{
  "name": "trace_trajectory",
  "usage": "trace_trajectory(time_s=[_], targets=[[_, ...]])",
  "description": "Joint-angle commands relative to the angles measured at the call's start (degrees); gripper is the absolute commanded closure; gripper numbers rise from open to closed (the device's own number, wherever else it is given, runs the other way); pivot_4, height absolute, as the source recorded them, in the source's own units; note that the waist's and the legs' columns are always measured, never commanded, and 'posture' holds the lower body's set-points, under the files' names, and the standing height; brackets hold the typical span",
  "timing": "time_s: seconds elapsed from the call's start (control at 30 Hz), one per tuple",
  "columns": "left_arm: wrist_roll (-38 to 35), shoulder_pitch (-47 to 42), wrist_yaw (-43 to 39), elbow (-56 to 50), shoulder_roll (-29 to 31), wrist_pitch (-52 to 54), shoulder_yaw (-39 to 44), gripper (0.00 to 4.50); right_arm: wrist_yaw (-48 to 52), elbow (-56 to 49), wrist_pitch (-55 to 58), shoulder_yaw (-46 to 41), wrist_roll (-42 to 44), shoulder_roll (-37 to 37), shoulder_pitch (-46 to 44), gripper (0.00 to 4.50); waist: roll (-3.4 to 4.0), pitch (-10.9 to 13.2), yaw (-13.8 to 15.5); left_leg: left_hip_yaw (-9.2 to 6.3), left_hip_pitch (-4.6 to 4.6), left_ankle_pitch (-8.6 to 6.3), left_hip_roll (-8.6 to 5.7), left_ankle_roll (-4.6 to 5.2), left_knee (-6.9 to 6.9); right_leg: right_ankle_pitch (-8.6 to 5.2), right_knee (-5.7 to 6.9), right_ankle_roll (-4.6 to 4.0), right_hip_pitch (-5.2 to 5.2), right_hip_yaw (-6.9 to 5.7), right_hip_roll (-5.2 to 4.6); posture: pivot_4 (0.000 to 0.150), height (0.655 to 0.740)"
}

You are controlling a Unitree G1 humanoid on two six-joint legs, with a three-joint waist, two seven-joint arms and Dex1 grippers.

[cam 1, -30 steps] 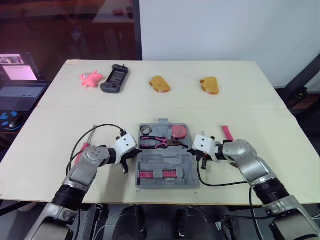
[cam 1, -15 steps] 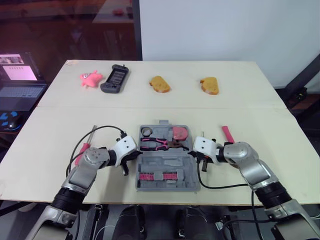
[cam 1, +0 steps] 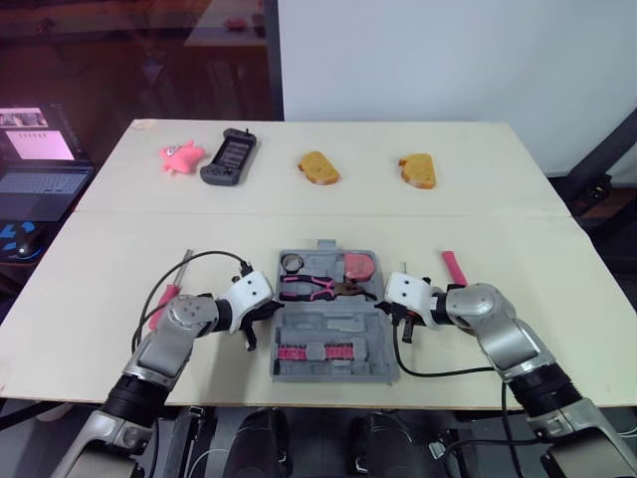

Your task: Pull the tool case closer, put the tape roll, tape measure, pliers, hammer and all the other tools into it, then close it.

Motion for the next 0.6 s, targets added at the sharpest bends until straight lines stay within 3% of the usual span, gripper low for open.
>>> trace_trajectory(time_s=[0.03,0.6], targets=[[-1.5,-0.5,-2.0,-2.3,-2.8,-0.5,-3.7,4.43,2.1,-1.9,0.5,3.2,1.7,1.5,1.5,4.5,0.0,0.0,0.0,0.0,0.0,0.0,0.0,0.0,0.0,0.0,0.0,0.0,0.0,0.0,0.0,0.15,0.7188],[-1.0,-1.3,-2.1,-1.0,-4.3,-0.8,-4.1,4.43,2.2,-3.7,3.1,2.8,1.6,0.5,3.0,4.5,-0.1,-0.1,0.9,-0.02,0.0,-0.02,0.0,0.03,0.01,0.0,-0.02,0.0,0.0,0.0,-0.03,0.15,0.7188]])
